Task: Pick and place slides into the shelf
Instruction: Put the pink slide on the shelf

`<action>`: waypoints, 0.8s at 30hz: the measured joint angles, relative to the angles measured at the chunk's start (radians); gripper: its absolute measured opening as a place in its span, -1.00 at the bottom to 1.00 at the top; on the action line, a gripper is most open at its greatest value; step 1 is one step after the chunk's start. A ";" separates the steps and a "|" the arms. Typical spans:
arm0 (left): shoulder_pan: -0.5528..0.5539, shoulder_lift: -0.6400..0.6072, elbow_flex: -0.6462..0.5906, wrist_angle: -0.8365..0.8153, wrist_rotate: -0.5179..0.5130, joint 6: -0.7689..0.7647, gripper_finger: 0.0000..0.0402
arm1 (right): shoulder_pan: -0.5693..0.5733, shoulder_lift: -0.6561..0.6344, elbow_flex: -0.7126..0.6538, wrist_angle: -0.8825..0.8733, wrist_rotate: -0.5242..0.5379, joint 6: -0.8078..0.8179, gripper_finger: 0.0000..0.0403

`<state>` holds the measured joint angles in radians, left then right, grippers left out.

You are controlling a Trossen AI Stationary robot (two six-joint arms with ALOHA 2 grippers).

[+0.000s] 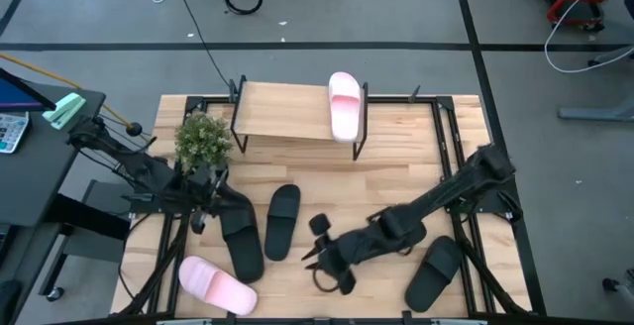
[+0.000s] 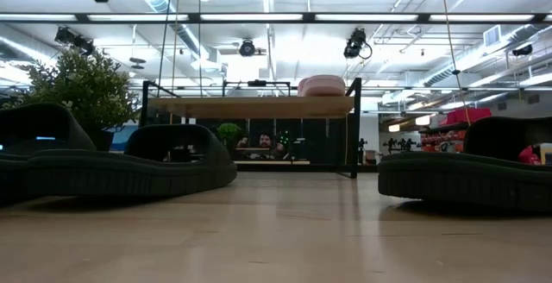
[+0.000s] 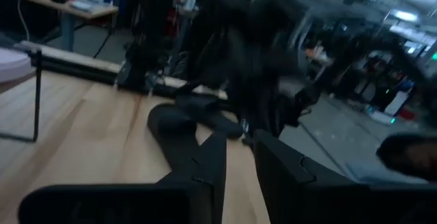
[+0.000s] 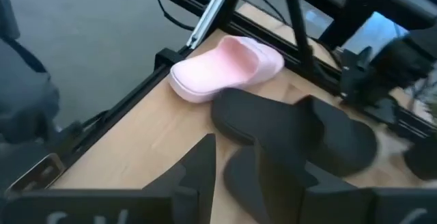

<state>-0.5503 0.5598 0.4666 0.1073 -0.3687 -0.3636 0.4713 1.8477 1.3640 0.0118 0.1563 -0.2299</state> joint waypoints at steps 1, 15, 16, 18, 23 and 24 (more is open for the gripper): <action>0.000 -0.001 0.002 0.024 0.000 0.016 -0.60 | -0.001 0.028 0.000 0.051 0.000 -0.006 -0.47; -0.094 0.240 0.362 -0.245 -0.028 0.023 -0.65 | -0.046 -0.030 0.000 -0.108 0.001 0.161 -0.47; -0.100 0.283 0.422 -0.319 -0.049 0.005 -0.65 | -0.046 -0.040 0.000 -0.120 0.001 0.175 -0.47; -0.111 0.374 0.553 -0.495 -0.089 -0.048 -0.67 | -0.046 -0.061 0.000 -0.139 0.000 0.219 -0.47; -0.148 0.617 0.832 -0.960 -0.100 -0.307 -0.66 | -0.034 -0.088 0.000 -0.265 -0.009 0.364 -0.47; -0.160 0.669 0.873 -1.037 -0.087 -0.371 -0.65 | -0.031 -0.088 0.000 -0.303 -0.011 0.380 -0.47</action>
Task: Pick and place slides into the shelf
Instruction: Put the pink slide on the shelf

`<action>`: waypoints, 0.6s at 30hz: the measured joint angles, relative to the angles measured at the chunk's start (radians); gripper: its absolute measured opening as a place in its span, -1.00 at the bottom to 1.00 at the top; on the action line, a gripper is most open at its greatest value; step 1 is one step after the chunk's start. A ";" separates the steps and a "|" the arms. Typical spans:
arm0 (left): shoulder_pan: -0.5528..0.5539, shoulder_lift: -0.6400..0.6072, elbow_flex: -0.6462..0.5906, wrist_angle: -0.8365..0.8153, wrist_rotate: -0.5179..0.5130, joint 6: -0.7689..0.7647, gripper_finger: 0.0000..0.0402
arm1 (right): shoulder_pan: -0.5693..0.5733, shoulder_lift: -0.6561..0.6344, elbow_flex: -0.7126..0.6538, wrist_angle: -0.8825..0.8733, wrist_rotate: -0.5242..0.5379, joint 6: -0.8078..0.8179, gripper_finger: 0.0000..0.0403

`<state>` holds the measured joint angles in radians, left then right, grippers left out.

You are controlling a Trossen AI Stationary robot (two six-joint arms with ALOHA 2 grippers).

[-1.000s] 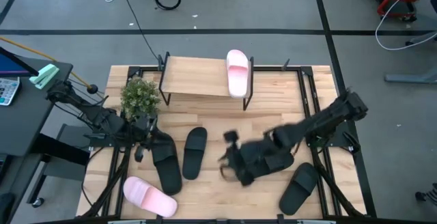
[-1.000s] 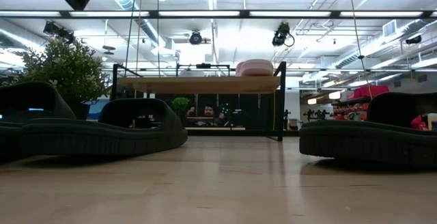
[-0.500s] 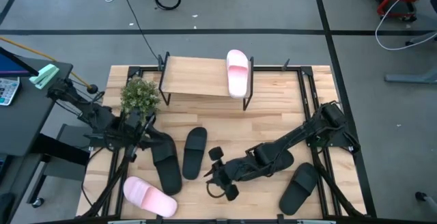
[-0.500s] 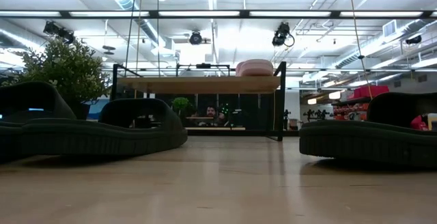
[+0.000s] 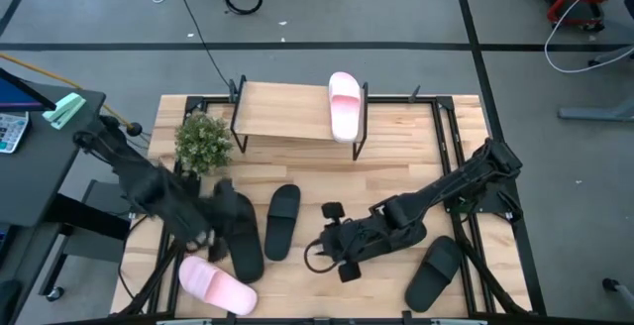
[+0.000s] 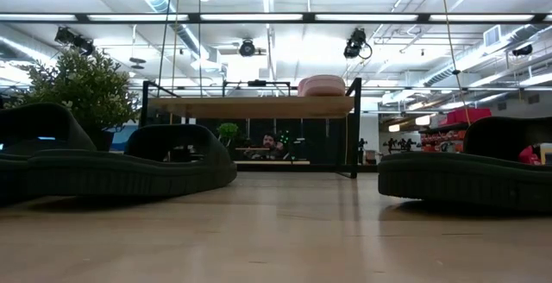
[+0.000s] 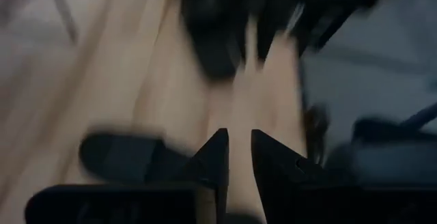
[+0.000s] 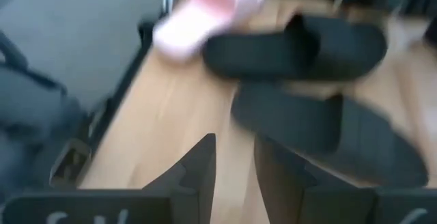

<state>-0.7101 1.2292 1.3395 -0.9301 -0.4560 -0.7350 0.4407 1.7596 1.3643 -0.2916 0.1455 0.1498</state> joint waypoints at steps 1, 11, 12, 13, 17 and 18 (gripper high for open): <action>-0.011 0.048 0.035 -0.063 0.016 -0.058 -0.64 | 0.005 0.000 0.000 -0.040 -0.001 0.011 -0.47; -0.109 0.460 0.157 -0.247 0.344 -0.562 -0.53 | 0.029 0.013 0.000 -0.180 0.002 0.037 -0.47; -0.114 0.492 0.159 -0.247 0.397 -0.596 -0.52 | 0.030 0.013 0.000 -0.181 0.002 0.032 -0.47; -0.116 0.522 0.160 -0.248 0.458 -0.626 -0.51 | 0.030 0.013 0.000 -0.181 0.002 0.026 -0.47; -0.131 0.620 0.160 -0.251 0.680 -0.735 -0.50 | 0.029 0.013 0.000 -0.182 0.002 -0.016 -0.47; -0.135 0.640 0.160 -0.251 0.721 -0.755 -0.50 | 0.027 0.013 0.000 -0.181 0.002 -0.029 -0.47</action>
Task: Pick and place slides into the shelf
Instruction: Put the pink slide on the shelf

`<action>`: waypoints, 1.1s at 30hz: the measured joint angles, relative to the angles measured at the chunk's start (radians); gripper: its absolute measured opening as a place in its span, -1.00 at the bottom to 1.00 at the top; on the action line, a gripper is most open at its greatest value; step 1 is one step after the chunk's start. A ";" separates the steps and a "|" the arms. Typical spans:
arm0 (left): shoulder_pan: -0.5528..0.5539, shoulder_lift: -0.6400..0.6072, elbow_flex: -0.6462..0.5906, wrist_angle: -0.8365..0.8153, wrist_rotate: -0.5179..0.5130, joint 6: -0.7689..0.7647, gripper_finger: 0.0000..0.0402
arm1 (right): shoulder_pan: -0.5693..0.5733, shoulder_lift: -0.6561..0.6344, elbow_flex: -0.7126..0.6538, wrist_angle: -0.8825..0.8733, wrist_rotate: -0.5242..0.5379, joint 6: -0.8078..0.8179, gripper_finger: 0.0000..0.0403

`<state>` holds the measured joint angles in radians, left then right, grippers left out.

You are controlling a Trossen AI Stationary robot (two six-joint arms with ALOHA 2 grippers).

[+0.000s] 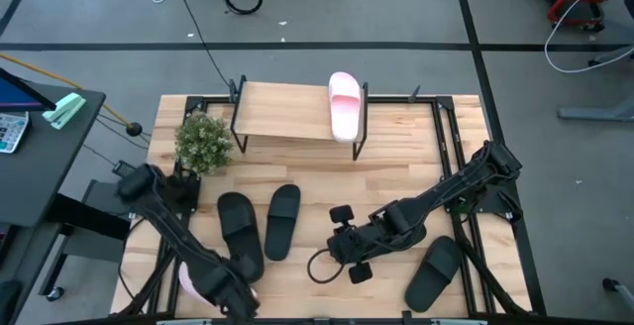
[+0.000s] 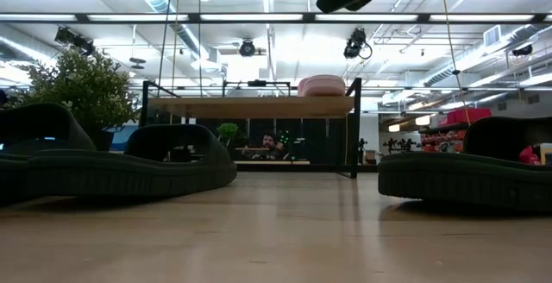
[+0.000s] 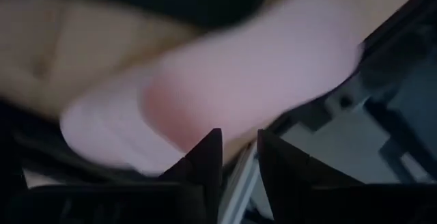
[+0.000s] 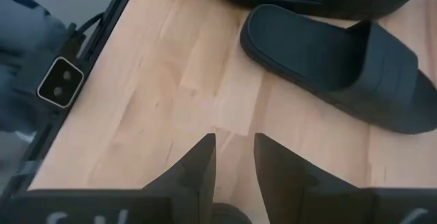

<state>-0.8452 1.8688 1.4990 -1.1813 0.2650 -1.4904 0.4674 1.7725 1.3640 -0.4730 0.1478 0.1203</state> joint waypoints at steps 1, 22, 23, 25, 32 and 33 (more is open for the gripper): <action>-0.004 0.017 0.000 0.000 0.032 -0.013 -0.50 | 0.000 0.000 0.000 0.000 0.000 -0.015 -0.47; -0.022 0.089 0.001 -0.191 0.052 -0.071 -0.54 | -0.051 0.001 0.000 0.008 0.001 -0.140 -0.47; -0.023 0.089 0.001 -0.203 0.049 -0.071 -0.55 | -0.054 0.001 0.000 0.009 0.002 -0.140 -0.47; -0.023 0.089 0.001 -0.217 0.043 -0.072 -0.57 | -0.054 0.001 0.000 0.010 0.002 -0.140 -0.47; -0.023 0.089 0.000 -0.186 0.009 -0.100 -0.58 | -0.053 0.001 0.000 0.010 0.001 -0.140 -0.47; -0.023 0.089 0.000 -0.182 0.008 -0.103 -0.57 | -0.053 0.001 0.000 0.010 0.001 -0.139 -0.47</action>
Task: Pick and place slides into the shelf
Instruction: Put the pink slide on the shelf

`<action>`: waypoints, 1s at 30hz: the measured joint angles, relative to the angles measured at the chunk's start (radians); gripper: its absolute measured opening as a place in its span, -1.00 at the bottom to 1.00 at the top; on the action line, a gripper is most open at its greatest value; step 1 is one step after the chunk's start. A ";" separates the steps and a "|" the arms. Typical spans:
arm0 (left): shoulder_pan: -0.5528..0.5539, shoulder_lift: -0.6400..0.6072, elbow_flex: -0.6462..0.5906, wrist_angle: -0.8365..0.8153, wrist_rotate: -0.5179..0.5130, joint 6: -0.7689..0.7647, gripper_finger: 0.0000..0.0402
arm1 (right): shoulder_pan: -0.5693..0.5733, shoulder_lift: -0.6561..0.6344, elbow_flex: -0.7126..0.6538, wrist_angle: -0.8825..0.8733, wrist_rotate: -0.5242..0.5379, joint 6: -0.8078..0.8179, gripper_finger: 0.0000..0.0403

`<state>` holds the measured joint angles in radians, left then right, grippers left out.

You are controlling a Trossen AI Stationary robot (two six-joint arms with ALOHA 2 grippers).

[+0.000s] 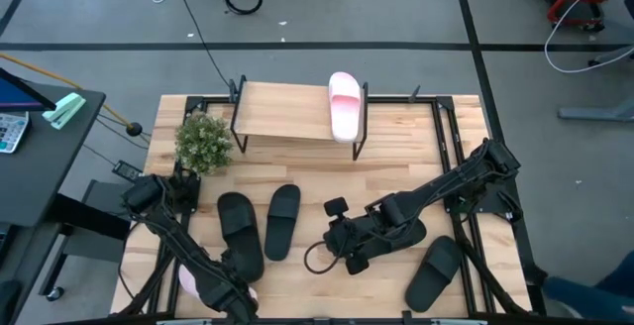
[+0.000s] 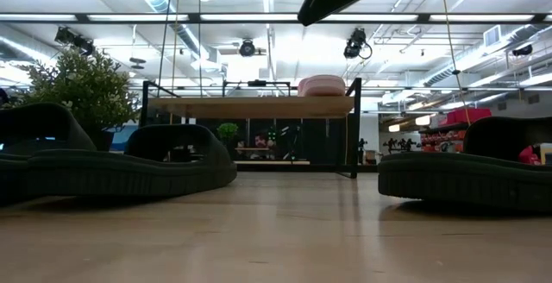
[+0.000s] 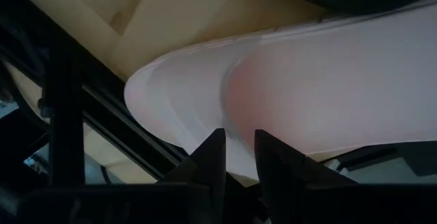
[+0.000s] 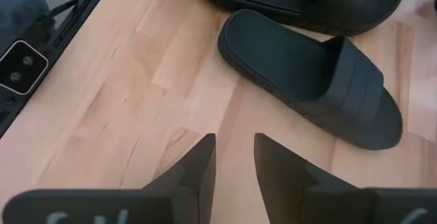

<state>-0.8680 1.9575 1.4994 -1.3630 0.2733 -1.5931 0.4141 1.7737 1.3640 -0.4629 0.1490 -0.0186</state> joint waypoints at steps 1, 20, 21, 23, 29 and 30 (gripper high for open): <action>0.000 0.000 0.000 0.005 0.000 -0.008 -0.56 | 0.000 0.000 0.000 0.000 0.000 0.004 -0.47; -0.024 0.044 -0.001 -0.031 -0.037 -0.044 -0.18 | 0.000 0.000 0.000 0.000 0.000 0.026 -0.47; -0.026 0.051 -0.001 -0.034 -0.037 -0.045 -0.18 | 0.000 0.000 0.000 0.000 -0.001 0.026 -0.47; -0.029 0.062 -0.001 -0.050 -0.037 -0.044 -0.20 | 0.000 0.000 0.000 0.000 -0.001 0.026 -0.47; -0.034 0.071 -0.001 -0.143 -0.035 -0.046 -0.37 | 0.000 0.000 0.000 0.000 -0.001 0.025 -0.47; -0.034 0.071 -0.001 -0.148 -0.035 -0.046 -0.42 | 0.000 0.000 0.000 0.000 0.000 0.025 -0.47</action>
<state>-0.9024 2.0289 1.4986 -1.5112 0.2379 -1.6390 0.4145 1.7737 1.3640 -0.4629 0.1486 0.0067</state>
